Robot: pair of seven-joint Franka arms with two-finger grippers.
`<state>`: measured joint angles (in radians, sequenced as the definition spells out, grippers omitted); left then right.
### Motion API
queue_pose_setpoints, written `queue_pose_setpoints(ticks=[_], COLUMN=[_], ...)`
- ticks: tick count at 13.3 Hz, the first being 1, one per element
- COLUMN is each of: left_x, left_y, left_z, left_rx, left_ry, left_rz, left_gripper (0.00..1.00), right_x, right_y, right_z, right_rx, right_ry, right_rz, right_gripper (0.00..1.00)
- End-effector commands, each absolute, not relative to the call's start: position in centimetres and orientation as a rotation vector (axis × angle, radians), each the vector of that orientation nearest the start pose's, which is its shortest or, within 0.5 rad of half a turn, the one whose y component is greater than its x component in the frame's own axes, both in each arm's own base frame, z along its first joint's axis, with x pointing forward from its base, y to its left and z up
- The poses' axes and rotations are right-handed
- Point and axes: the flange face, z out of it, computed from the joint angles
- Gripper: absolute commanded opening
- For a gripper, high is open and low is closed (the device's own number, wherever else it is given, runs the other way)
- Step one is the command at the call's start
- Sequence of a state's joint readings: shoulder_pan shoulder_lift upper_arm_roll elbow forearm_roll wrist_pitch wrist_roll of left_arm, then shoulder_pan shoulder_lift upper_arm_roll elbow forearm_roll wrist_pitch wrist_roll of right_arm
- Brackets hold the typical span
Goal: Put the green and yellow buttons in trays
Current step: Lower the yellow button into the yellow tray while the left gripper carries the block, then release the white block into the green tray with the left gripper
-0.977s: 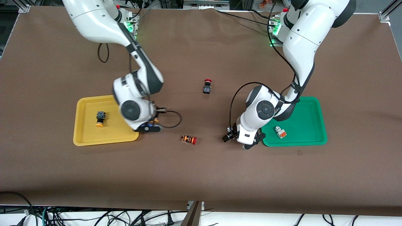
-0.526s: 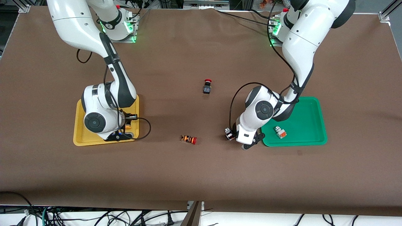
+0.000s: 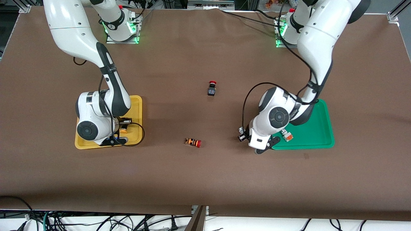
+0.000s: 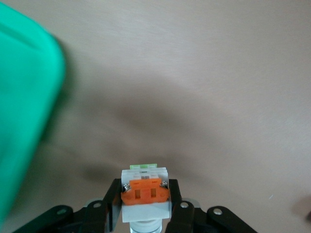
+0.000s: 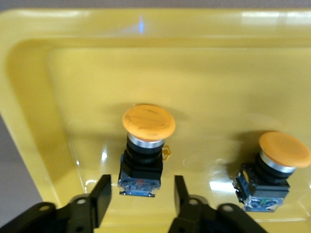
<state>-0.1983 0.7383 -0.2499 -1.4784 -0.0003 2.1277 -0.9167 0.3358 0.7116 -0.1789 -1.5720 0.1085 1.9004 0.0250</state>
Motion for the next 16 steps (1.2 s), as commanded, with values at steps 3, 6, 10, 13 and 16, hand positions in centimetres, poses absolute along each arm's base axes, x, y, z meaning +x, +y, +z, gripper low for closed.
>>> queue_pose_setpoints(ticks=[3,6,10,13,16], left_x=[63.9,64.2,64.6,64.3,63.4], left_y=[-19.6,-12.3,-5.4,-3.5,-4.0], left_z=[32.3,33.9,30.3,25.4,21.8], left_rx=[-3.106,-3.131,-3.181,-3.207,-3.236], left_ry=[-0.556,-0.395,-0.214,-0.184,-0.197], left_rz=[0.575,0.684,0.76,0.645,0.482], left_gripper=[0.12,0.12,0.14,0.14,0.17], right_x=[66.8,67.5,66.6,64.5,60.9], right_y=[13.1,11.7,10.8,6.9,6.1], right_z=[29.5,35.5,45.1,50.5,54.4], right_rx=[-3.132,-3.138,-3.123,-3.095,-3.097], right_ry=[-0.195,-0.163,-0.137,-0.062,-0.108], right_rz=[0.437,0.444,0.363,0.343,0.332], right_gripper=[1.0,1.0,1.0,1.0,1.0])
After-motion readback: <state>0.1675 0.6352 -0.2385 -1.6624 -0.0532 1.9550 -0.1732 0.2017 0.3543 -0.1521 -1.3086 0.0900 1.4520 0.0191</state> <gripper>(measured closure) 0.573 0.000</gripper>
